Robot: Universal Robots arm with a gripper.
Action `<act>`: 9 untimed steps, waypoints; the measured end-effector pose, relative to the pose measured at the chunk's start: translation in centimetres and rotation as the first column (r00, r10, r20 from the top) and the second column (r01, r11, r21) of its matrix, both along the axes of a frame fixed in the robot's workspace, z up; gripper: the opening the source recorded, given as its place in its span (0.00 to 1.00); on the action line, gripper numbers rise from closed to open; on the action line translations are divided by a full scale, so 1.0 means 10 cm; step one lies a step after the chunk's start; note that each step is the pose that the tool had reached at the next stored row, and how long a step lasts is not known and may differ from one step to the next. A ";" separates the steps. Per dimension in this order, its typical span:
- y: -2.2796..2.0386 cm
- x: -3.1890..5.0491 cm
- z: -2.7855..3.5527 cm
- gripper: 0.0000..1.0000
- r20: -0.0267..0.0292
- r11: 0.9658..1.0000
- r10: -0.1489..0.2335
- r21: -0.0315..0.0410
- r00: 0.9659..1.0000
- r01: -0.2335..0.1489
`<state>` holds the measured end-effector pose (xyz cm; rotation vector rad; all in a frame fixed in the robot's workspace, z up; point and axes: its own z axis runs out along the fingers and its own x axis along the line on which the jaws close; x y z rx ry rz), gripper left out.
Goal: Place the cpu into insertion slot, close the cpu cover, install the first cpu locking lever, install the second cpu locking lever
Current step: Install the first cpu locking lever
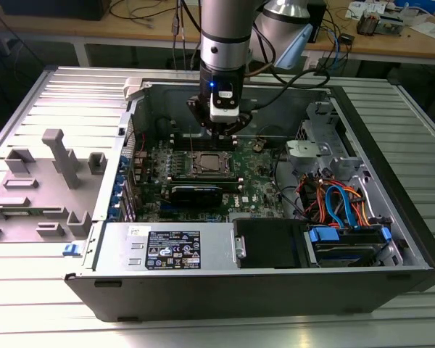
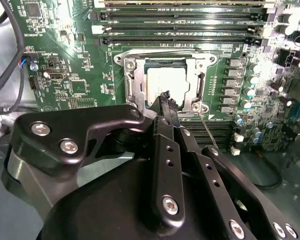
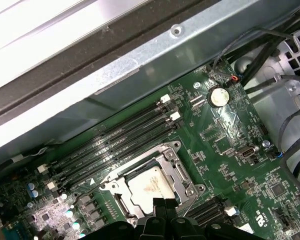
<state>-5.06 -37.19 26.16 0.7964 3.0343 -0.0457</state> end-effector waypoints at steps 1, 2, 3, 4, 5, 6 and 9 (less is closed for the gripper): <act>0.000 0.000 0.000 0.11 0.000 1.000 0.000 0.000 1.000 0.000; 0.000 0.000 0.000 0.11 0.000 1.000 0.000 0.000 1.000 0.000; 0.000 0.000 0.000 0.11 0.000 1.000 0.000 0.000 1.000 0.000; 0.000 0.000 0.000 0.11 0.000 1.000 0.000 0.000 1.000 0.000; 0.000 0.000 0.000 0.11 0.000 1.000 0.000 0.000 1.000 0.000; 0.000 0.000 0.000 0.11 0.000 1.000 0.000 0.000 1.000 0.000; 0.000 0.000 0.000 0.11 0.000 1.000 0.000 0.000 1.000 0.000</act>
